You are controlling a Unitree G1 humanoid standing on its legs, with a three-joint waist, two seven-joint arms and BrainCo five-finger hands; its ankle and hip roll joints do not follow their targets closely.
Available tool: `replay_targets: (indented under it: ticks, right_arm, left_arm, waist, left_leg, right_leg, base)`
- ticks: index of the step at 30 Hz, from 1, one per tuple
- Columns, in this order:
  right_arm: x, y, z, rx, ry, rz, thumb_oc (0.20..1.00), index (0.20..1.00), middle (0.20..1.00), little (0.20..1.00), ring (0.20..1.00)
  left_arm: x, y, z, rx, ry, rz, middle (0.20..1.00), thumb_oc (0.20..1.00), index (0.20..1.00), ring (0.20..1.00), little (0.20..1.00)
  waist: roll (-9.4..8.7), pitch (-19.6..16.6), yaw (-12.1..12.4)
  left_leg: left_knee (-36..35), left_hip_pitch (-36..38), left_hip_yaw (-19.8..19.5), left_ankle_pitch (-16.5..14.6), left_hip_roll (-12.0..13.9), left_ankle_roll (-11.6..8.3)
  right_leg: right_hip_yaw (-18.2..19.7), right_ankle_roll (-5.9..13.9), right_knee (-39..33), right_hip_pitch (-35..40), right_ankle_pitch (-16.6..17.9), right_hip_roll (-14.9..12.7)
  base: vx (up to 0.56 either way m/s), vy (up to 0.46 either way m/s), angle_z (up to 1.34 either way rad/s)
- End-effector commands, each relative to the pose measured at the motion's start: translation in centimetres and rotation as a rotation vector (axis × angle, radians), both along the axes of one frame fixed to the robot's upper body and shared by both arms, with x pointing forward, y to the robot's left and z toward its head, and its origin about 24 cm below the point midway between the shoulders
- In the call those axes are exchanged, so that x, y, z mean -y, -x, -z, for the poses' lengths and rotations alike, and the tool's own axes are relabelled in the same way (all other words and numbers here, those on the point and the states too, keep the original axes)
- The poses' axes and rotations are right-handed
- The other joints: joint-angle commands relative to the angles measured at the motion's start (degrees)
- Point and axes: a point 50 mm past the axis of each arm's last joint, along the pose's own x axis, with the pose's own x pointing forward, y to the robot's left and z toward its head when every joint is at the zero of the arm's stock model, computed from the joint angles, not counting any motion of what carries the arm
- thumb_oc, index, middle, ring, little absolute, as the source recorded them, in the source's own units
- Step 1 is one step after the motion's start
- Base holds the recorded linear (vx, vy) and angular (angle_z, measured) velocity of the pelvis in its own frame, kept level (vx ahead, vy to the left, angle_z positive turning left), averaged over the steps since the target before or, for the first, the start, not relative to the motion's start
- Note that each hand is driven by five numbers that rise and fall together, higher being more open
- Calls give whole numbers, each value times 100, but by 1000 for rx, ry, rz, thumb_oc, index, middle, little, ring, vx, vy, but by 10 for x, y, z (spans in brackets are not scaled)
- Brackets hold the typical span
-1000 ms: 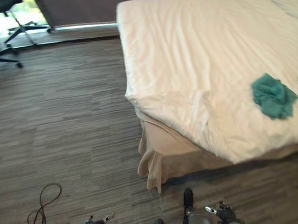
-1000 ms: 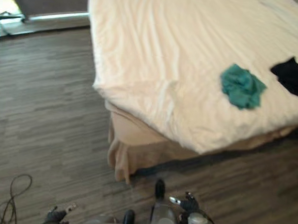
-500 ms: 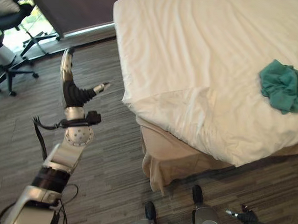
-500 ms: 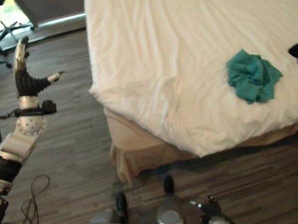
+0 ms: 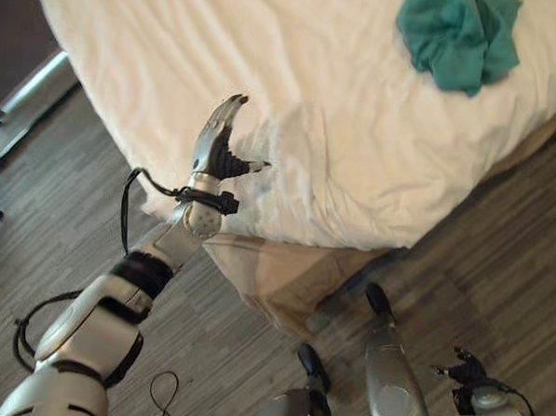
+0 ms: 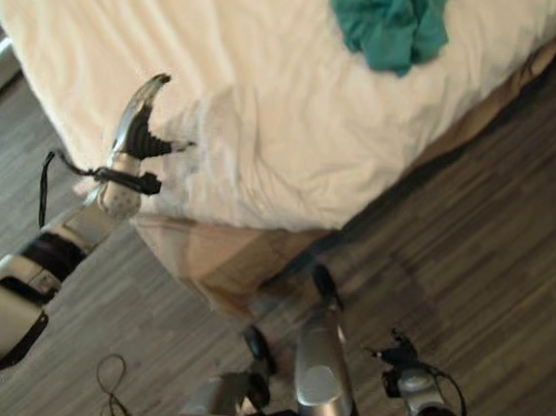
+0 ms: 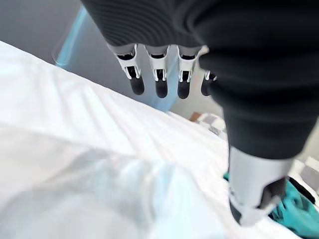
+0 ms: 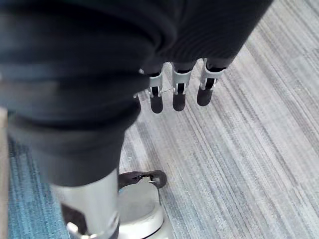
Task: Tidy up the quilt and then pick up the clothes from the bed and put them into the laundry hamper.
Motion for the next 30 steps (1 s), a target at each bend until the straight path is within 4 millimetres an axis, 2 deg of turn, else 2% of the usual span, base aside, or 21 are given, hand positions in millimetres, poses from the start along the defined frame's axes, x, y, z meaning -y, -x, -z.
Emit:
replay_targets:
  ticks: [1,4,5,6,7,8,9,12,15,18,23,24,25,26,27,28,30]
  right_arm:
    - [-2,25,13,-70,15,-12,1000,1000,1000,1000,1000]
    - [3,21,10,-56,18,12,1000,1000,1000,1000,1000]
    - [5,18,8,-49,19,22,1000,1000,1000,1000,1000]
    - [6,17,7,-48,20,23,1000,1000,1000,1000,1000]
    - [8,13,4,-38,25,19,1000,1000,1000,1000,1000]
    - [8,12,4,-37,26,17,1000,1000,1000,1000,1000]
    - [7,9,3,-31,31,2,1000,1000,1000,1000,1000]
    - [0,3,2,-15,47,-70,1000,1000,1000,1000,1000]
    - [-10,-1,3,-11,54,-112,1000,1000,1000,1000,1000]
    - [-18,2,8,-40,68,-129,1000,1000,1000,1000,1000]
    - [-19,22,21,-146,79,-95,1000,1000,1000,1000,1000]
    - [-20,31,26,-190,74,-84,1000,1000,1000,1000,1000]
    - [-20,32,27,-190,73,-81,1000,1000,1000,1000,1000]
    - [-22,36,29,-204,63,-80,1000,1000,1000,1000,1000]
    - [-22,36,30,-206,60,-79,1000,1000,1000,1000,1000]
    - [-22,36,30,-203,54,-76,1000,1000,1000,1000,1000]
    - [-23,34,29,-198,56,-82,1000,1000,1000,1000,1000]
  left_arm:
    - [-13,0,-8,22,4,-1,1000,1000,1000,1000,1000]
    - [-2,-4,5,-101,-31,48,1000,1000,1000,1000,1000]
    - [3,-6,23,-222,-69,56,595,595,595,595,595]
    - [3,-6,28,-254,-70,48,520,520,520,520,520]
    - [4,-6,48,-346,-113,12,200,200,200,200,200]
    - [2,-6,53,-369,-114,-2,200,200,200,200,200]
    - [-2,-6,68,-414,-117,-43,200,200,200,200,200]
    - [-11,-5,83,-438,-50,-116,200,200,200,200,200]
    - [-9,-5,80,-381,-35,-103,200,200,200,200,200]
    - [-2,-1,67,-242,34,-53,200,200,200,200,200]
    - [21,21,33,-35,11,183,200,200,200,200,200]
    - [35,40,27,-18,-94,319,200,200,200,200,200]
    - [36,41,26,-20,-98,326,200,200,200,200,200]
    - [46,56,29,-68,-186,418,200,200,200,200,200]
    - [48,60,30,-91,-203,439,200,200,200,200,200]
    - [55,73,40,-175,-250,504,200,200,200,200,200]
    - [56,83,51,-251,-252,524,200,200,200,200,200]
  waist:
    - [-466,-215,-59]
    - [-458,-131,-83]
    - [-449,-101,-101]
    - [-445,-93,-105]
    - [-437,-63,-130]
    - [-435,-61,-136]
    - [-440,-56,-157]
    - [-489,-76,-173]
    - [-541,-102,-111]
    - [-591,-170,49]
    - [-682,-347,507]
    - [-745,-429,781]
    - [-751,-435,787]
    - [-795,-481,978]
    - [-803,-492,1018]
    - [-813,-527,1163]
    - [-804,-553,1257]
  left_leg:
    - [675,-72,-174,-320,573,-315]
    - [707,-154,-188,-376,544,-302]
    - [712,-171,-192,-396,534,-302]
    - [712,-175,-191,-397,533,-303]
    - [714,-190,-186,-410,520,-302]
    - [707,-187,-183,-410,515,-303]
    - [695,-187,-170,-407,507,-300]
    - [626,-182,-148,-362,495,-300]
    - [588,-205,-189,-331,498,-307]
    - [534,-190,-321,-310,480,-299]
    - [485,-133,-605,-281,507,-284]
    - [501,-167,-788,-263,539,-272]
    - [505,-173,-807,-263,541,-272]
    - [516,-207,-940,-248,564,-262]
    - [515,-214,-976,-244,567,-260]
    - [510,-226,-1079,-225,573,-258]
    - [504,-220,-1145,-222,565,-251]
  right_leg:
    - [-124,206,-61,209,-295,-376]
    - [-99,232,-26,122,-284,-402]
    - [-83,243,-9,97,-273,-413]
    - [-80,243,-9,96,-272,-414]
    - [-60,252,1,86,-272,-424]
    - [-54,255,-3,90,-273,-426]
    - [-31,259,-8,100,-280,-426]
    - [0,263,-52,155,-289,-413]
    - [-37,258,-83,204,-302,-395]
    - [-120,231,-147,362,-341,-357]
    - [-443,192,-312,760,-369,-366]
    - [-652,186,-354,932,-397,-384]
    - [-673,185,-359,948,-398,-387]
    - [-827,183,-377,1061,-422,-401]
    - [-864,181,-388,1096,-428,-402]
    - [-979,184,-418,1200,-440,-416]
    - [-1071,193,-443,1285,-456,-441]
  base:
    - [-17,11,-7]
    - [-31,37,-5]
    - [-18,48,2]
    - [-8,89,6]
    - [-1,72,6]
    - [5,106,6]
    - [8,66,2]
    - [-5,74,3]
    - [-55,24,0]
    - [-47,27,4]
    - [-53,-24,26]
    - [-51,-66,50]
    - [-75,-76,47]
    - [-39,-31,50]
    - [-69,-5,66]
    - [-38,26,67]
    - [-39,87,45]
